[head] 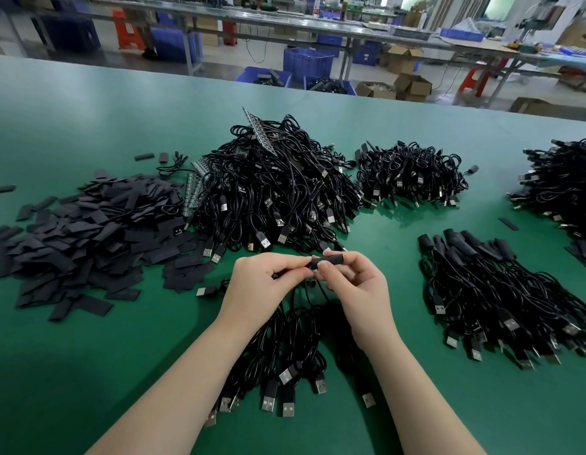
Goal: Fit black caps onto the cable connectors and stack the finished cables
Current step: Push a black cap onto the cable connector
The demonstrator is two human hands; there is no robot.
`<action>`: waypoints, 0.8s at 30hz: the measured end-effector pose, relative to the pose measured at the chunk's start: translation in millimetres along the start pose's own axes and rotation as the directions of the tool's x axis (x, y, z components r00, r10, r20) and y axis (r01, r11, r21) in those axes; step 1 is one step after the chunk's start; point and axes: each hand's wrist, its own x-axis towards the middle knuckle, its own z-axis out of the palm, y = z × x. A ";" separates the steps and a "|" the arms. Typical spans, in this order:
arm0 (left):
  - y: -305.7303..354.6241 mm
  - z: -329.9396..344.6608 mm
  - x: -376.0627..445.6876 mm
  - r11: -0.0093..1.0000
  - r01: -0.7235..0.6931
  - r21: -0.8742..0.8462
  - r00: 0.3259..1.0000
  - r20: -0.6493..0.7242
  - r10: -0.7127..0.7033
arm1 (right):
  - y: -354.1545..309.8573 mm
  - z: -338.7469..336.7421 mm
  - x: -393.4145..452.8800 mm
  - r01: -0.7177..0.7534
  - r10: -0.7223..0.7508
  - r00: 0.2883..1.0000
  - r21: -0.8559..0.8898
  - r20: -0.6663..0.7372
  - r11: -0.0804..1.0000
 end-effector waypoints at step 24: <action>11.7 -0.9 -1.7 0.947 -0.107 0.301 0.994 0.018 0.107 | -2.4 -2.5 1.2 0.054 -0.054 0.999 -0.071 0.004 0.996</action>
